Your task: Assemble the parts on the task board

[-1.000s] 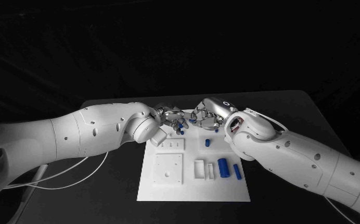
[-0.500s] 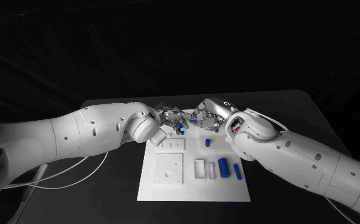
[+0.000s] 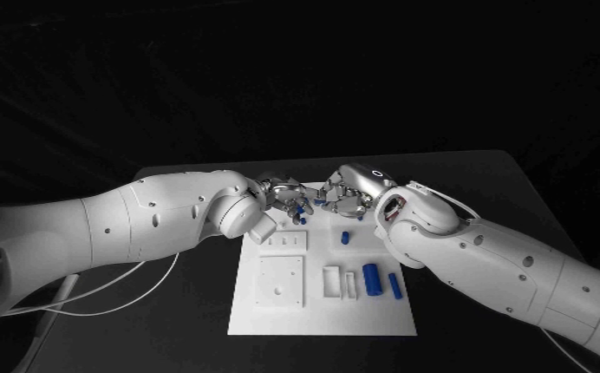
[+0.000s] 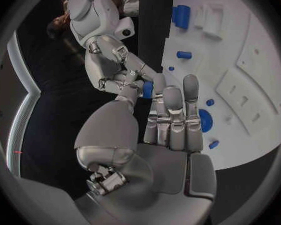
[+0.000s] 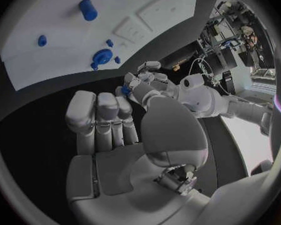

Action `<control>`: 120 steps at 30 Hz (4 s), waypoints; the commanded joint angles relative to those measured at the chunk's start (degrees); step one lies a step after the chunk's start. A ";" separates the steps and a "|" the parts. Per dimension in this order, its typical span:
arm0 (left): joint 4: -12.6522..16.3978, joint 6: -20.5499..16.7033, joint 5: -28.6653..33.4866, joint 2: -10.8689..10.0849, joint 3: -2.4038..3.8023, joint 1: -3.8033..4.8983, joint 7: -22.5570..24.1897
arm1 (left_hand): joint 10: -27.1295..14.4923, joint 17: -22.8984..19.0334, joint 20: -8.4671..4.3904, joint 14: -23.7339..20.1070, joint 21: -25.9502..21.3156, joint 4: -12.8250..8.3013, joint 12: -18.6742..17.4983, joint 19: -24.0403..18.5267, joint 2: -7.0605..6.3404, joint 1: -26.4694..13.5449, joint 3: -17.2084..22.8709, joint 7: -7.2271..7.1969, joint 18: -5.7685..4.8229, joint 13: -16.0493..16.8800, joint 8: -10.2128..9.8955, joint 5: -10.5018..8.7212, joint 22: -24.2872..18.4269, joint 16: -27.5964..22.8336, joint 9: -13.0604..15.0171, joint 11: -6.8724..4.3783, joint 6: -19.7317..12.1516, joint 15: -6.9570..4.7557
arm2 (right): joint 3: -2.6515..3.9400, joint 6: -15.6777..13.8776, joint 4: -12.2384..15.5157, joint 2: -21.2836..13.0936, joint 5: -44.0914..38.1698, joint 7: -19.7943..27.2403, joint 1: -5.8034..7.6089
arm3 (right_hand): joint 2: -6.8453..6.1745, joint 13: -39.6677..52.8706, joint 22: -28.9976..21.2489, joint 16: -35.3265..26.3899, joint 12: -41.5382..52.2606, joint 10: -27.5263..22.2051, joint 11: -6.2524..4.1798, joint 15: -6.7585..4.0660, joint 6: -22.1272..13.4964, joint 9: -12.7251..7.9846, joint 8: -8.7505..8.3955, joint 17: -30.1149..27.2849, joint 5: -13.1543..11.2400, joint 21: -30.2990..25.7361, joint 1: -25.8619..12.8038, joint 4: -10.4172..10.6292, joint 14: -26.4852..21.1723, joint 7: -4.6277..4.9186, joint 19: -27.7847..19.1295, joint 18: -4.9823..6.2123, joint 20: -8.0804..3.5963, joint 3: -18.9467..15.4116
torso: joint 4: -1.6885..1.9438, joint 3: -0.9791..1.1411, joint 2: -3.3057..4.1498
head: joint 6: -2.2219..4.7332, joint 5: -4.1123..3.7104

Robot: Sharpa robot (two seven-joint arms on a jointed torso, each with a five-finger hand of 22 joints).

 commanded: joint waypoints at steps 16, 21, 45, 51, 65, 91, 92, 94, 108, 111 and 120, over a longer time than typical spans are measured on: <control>-0.01 -2.54 -1.72 -0.56 0.08 0.08 1.38 | 1.99 0.76 -0.68 1.01 0.83 -4.95 0.68 0.97 1.91 -1.07 7.00 -0.15 -0.40 0.58 0.32 -0.43 1.91 1.86 7.53 -0.42 1.77 -0.86 | 0.29 -1.26 0.03 -1.62 0.40 -1.53 -0.54 | -3.17 -1.10 7.63 -0.75 -1.10 -0.42 1.04 0.78 -7.75 -0.19 0.17 -0.55 4.22 -0.93 0.82 6.73 0.19 1.53 1.50 0.75 0.55 -14.09 | -0.05 0.06 -0.09 | -0.32 0.20; 0.14 -3.85 -3.99 -1.08 0.08 0.08 0.29 | 3.44 1.26 -1.02 1.96 1.09 -5.48 0.08 1.60 1.64 -1.11 6.88 -0.42 -0.42 0.30 -0.04 -0.43 2.29 1.98 6.74 -0.74 3.08 -1.18 | 1.40 -2.81 0.78 -3.35 0.47 -1.91 -0.96 | -3.20 -1.26 7.65 -0.76 -1.03 -0.45 1.04 0.76 -7.76 -0.18 0.18 -0.63 4.75 -1.03 1.80 7.89 0.18 1.64 1.60 0.78 0.56 -14.55 | -0.09 0.01 -0.15 | -0.39 0.31; -0.65 -1.49 -24.46 -2.18 -0.78 -0.57 -15.37 | 6.69 17.80 -2.36 7.14 3.50 -6.52 7.45 6.52 1.52 -0.10 5.25 -1.34 0.22 3.15 0.46 -0.78 8.57 7.54 0.53 -1.74 6.04 -2.61 | 9.68 -10.17 8.47 -13.45 13.56 3.61 -0.79 | -3.95 -1.92 7.76 -0.98 -1.26 -0.64 0.86 0.65 -6.82 -0.18 0.18 -1.06 5.68 -0.30 0.90 11.66 0.12 1.39 1.62 0.68 0.45 -11.77 | -1.70 -0.12 -2.09 | -4.06 2.18; -0.67 -4.44 -26.98 -1.82 -1.01 -1.08 -16.52 | 6.77 18.47 -2.29 7.25 2.48 -6.47 7.72 6.76 1.41 -0.42 5.20 -1.39 0.26 2.60 0.50 -0.33 10.25 6.94 0.72 -1.62 6.49 -2.60 | 10.55 -9.77 8.49 -13.93 14.61 3.35 -0.21 | -4.06 -2.24 7.61 -1.57 -1.67 -0.88 0.85 0.64 -6.78 -0.18 0.18 -1.57 5.85 -0.92 0.95 11.93 0.06 1.36 1.43 0.72 0.45 -12.03 | -1.63 -0.27 -2.02 | -4.61 2.23; -0.17 -9.85 -30.47 -1.65 -1.09 -3.38 -17.02 | 6.84 18.94 -2.06 7.51 1.22 -6.42 8.37 7.25 1.14 -0.42 5.15 -1.43 0.41 2.17 0.48 0.15 11.99 6.84 -0.98 -1.50 7.24 -2.46 | 10.83 -8.45 6.02 -13.06 14.60 2.33 1.26 | -4.05 -2.19 7.67 -1.43 -1.58 -0.85 0.79 0.62 -6.35 -0.16 0.20 -1.38 6.14 -0.77 1.03 12.54 0.09 1.23 1.46 0.67 0.43 -12.76 | -1.58 -0.33 -1.89 | -5.31 2.97; -2.12 -6.45 -33.85 -0.69 -1.09 -6.38 -19.20 | 6.81 18.67 -1.91 7.50 -0.09 -6.82 8.44 7.51 1.65 -0.85 5.59 -1.38 0.44 1.98 0.88 0.41 13.71 6.69 -0.49 -1.43 6.92 -2.36 | 10.84 -7.87 5.57 -12.60 14.04 0.69 1.40 | -4.08 -2.34 7.62 -1.70 -1.79 -1.02 0.79 0.61 -6.28 -0.17 0.18 -1.55 6.15 -0.99 0.90 12.64 0.05 1.22 1.39 0.65 0.41 -12.76 | -1.60 -0.35 -1.89 | -6.29 3.16; -2.20 -6.31 -33.91 -0.67 -1.09 -6.43 -19.20 | 6.82 18.65 -1.89 7.56 -1.28 -7.24 8.41 7.87 1.84 -1.17 5.46 -1.39 0.39 2.06 1.08 0.34 15.19 6.66 -0.30 -1.42 6.85 -2.35 | 10.84 -7.88 5.54 -12.59 14.04 0.61 1.40 | -4.08 -2.34 7.62 -1.70 -1.79 -1.02 0.79 0.61 -6.28 -0.17 0.18 -1.55 6.15 -0.99 0.90 12.64 0.05 1.22 1.39 0.65 0.41 -12.76 | -1.56 -0.34 -1.89 | -6.31 3.17; -2.33 -6.05 -33.97 -0.63 -1.09 -6.54 -19.16 | 6.81 18.63 -1.88 7.54 -1.34 -7.18 8.41 7.88 1.84 -1.25 5.42 -1.41 0.38 2.07 1.10 0.32 15.25 6.66 -0.31 -1.42 6.91 -2.34 | 10.84 -7.91 5.51 -12.56 14.04 0.46 1.40 | -4.08 -2.34 7.62 -1.70 -1.79 -1.02 0.79 0.61 -6.28 -0.17 0.18 -1.55 6.15 -0.99 0.90 12.64 0.05 1.22 1.39 0.65 0.41 -12.76 | -1.55 -0.34 -1.89 | -6.32 3.17; -3.11 -4.63 -34.10 -0.23 -1.08 -7.27 -18.88 | 6.81 18.71 -1.88 7.51 -1.86 -7.32 8.41 7.92 1.72 -1.49 5.40 -1.53 0.32 2.07 1.21 0.68 15.76 6.68 -0.32 -1.45 7.29 -2.36 | 10.85 -8.23 5.66 -12.25 14.04 -0.09 1.40 | -4.11 -2.56 7.54 -2.04 -2.04 -1.18 0.77 0.61 -6.21 -0.17 0.18 -1.79 5.99 -1.40 1.00 12.65 0.04 1.21 1.33 0.69 0.41 -12.53 | -1.61 -0.39 -1.85 | -6.82 3.28; -3.46 -4.40 -33.83 -0.13 -1.08 -7.42 -18.79 | 6.80 18.46 -1.83 7.45 -2.72 -7.54 8.28 8.07 1.75 -1.62 5.44 -1.52 0.26 2.03 1.20 0.70 16.59 6.46 -0.33 -1.42 7.31 -2.32 | 10.85 -8.17 5.67 -12.21 14.10 -0.09 1.40 | -4.03 -2.66 7.51 -2.14 -2.17 -1.28 0.78 0.61 -6.27 -0.18 0.17 -1.87 5.85 -1.52 1.01 12.64 0.02 1.23 1.31 0.70 0.41 -12.40 | -1.62 -0.37 -1.89 | -6.99 3.49; -3.82 -3.93 -33.58 0.08 -1.07 -7.67 -18.78 | 6.81 18.30 -1.80 7.46 -3.01 -7.62 8.19 8.15 1.75 -1.59 5.45 -1.51 0.27 2.00 1.19 0.70 16.86 6.34 -0.32 -1.42 7.30 -2.30 | 10.85 -7.99 5.65 -12.17 14.16 -0.17 1.40 | -4.00 -2.64 7.52 -2.12 -2.14 -1.26 0.78 0.61 -6.29 -0.17 0.17 -1.84 5.80 -1.52 1.04 12.61 0.04 1.24 1.32 0.70 0.41 -12.30 | -1.64 -0.36 -1.87 | -7.14 3.65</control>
